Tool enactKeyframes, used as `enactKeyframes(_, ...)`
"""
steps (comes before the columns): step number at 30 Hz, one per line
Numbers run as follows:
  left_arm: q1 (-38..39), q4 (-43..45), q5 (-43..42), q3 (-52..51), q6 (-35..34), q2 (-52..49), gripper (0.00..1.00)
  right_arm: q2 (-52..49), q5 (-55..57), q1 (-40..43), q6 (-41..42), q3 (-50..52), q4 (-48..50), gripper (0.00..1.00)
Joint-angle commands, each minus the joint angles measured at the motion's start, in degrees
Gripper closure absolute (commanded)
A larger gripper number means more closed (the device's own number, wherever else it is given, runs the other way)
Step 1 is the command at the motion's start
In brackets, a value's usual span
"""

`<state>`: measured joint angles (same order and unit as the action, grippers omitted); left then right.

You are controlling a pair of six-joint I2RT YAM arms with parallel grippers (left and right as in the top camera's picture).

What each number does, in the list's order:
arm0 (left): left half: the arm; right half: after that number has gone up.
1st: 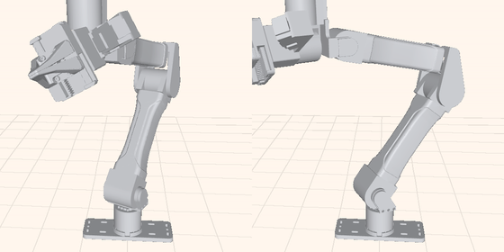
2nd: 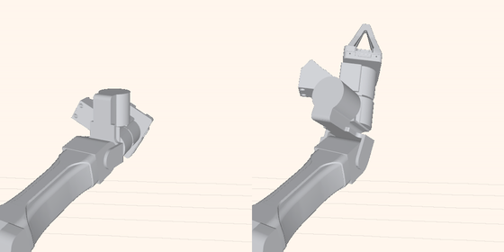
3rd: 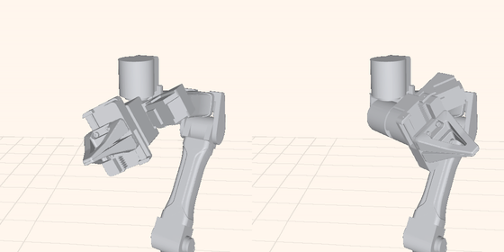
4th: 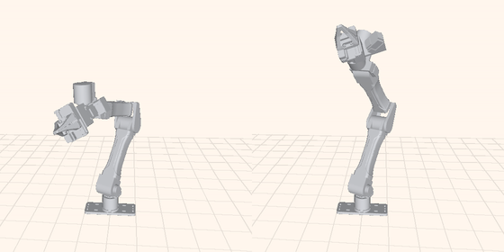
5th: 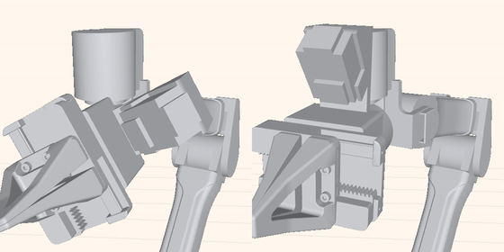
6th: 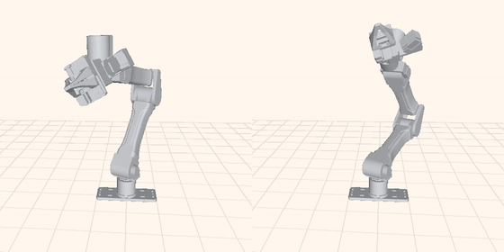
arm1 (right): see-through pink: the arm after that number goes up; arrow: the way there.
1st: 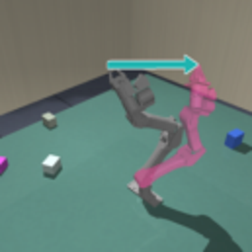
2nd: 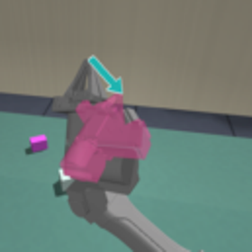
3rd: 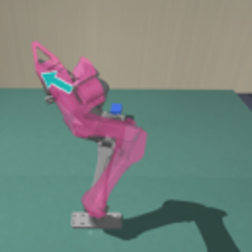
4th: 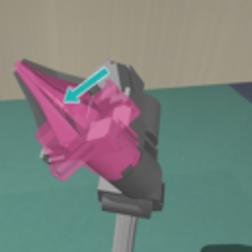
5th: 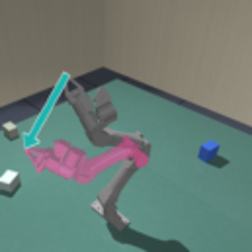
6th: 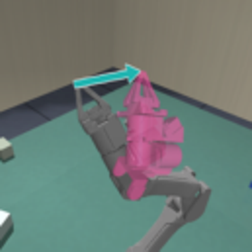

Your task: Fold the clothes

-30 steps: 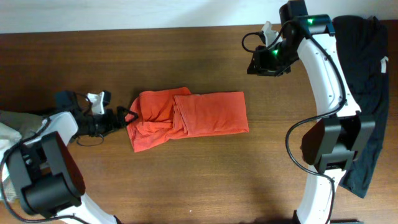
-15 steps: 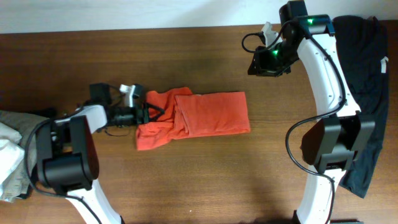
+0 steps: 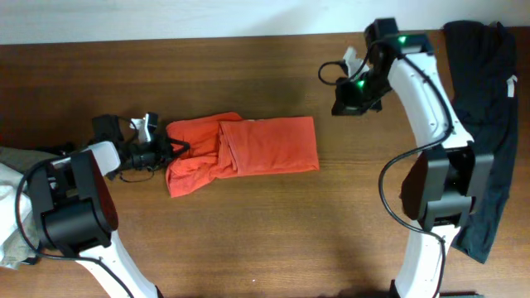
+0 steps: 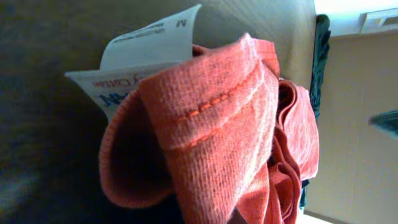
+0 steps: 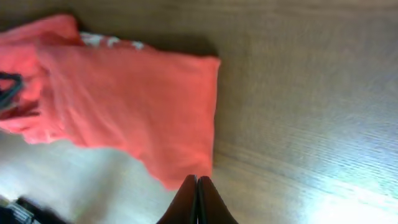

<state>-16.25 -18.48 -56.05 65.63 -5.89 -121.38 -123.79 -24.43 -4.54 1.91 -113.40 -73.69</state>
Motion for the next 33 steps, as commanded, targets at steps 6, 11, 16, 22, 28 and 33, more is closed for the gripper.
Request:
enactKeyframes(6,0.61,-1.86,-3.58,2.27,-0.57,-0.07,0.99,0.39,0.81,-10.21,6.25,20.13,17.49,0.96)
enactKeyframes(11,0.61,-3.76,-3.82,3.91,-0.57,5.42,1.00,-1.44,0.72,-10.45,8.70,25.16,22.18,0.97)
enactKeyframes(16,4.00,-6.91,-3.76,3.91,-0.96,17.18,1.00,-2.60,0.68,-10.51,9.16,25.16,23.21,0.96)
enactKeyframes(22,17.51,-6.75,2.82,3.96,-9.16,23.26,0.99,-2.60,-0.81,-10.56,9.33,25.16,23.61,0.96)
enactKeyframes(28,25.27,-4.02,7.19,3.98,-14.05,23.26,1.00,-2.60,-1.84,-10.56,9.31,25.16,23.65,0.96)
enactKeyframes(33,26.12,-4.37,11.19,3.96,-14.25,23.26,1.00,-2.54,-1.88,-10.34,9.29,24.68,23.15,0.96)
